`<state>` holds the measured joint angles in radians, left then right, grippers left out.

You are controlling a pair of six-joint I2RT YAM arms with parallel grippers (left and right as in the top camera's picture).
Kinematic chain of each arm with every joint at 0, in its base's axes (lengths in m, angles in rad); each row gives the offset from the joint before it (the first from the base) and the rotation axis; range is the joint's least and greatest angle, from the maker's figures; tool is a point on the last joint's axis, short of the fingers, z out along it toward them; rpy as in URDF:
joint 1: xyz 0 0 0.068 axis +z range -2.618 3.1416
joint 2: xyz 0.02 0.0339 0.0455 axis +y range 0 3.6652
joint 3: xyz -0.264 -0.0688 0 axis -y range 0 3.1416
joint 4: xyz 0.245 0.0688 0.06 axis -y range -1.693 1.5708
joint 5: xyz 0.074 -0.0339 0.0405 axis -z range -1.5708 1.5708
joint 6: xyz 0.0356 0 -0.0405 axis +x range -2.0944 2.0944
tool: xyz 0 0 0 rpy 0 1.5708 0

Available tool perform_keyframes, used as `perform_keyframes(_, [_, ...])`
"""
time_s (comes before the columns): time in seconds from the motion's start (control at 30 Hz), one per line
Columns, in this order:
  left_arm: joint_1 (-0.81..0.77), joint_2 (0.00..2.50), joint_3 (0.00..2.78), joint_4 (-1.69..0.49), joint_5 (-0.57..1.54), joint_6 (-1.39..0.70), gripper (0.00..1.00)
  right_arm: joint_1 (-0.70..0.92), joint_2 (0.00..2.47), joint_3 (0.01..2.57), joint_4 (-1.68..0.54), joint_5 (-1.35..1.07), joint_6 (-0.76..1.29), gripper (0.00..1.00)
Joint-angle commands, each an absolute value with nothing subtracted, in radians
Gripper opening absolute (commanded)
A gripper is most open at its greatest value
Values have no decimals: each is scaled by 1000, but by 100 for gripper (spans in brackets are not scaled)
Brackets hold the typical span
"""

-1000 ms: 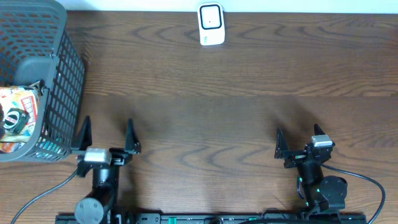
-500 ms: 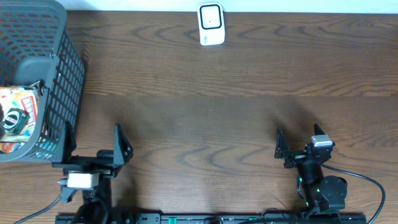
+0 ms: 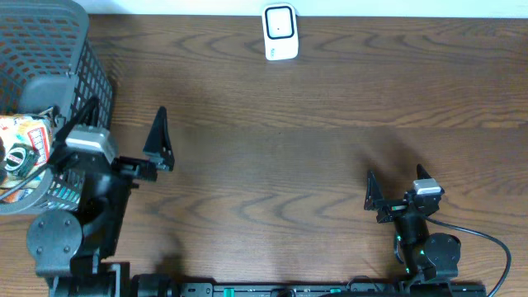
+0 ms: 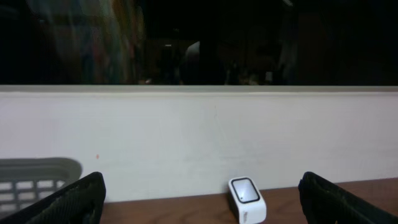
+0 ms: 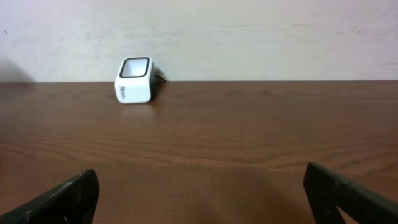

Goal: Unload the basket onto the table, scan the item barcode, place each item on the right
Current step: 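Move the left gripper up and into the grey basket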

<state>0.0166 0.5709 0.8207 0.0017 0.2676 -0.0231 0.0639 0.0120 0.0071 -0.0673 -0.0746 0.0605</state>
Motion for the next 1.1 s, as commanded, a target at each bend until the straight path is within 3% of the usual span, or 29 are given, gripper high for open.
perform_keyframes(0.0, [16,618,849,50,298,-50,98,58,7,6,-72,-78,63,99])
perform_keyframes(0.3, [125,1016,1404,-284,74,-63,98,58,7,6,-72,-78,63,99])
perform_keyframes(0.57, [438,1485,1956,-534,17,-88,98,58,7,6,-72,-78,63,99])
perform_keyframes(0.77, [580,1655,1984,-530,14,-87,98,58,7,6,-72,-78,63,99])
perform_keyframes(1.07, [690,1804,1984,-716,3,-80,97,58,7,6,-72,-78,63,99])
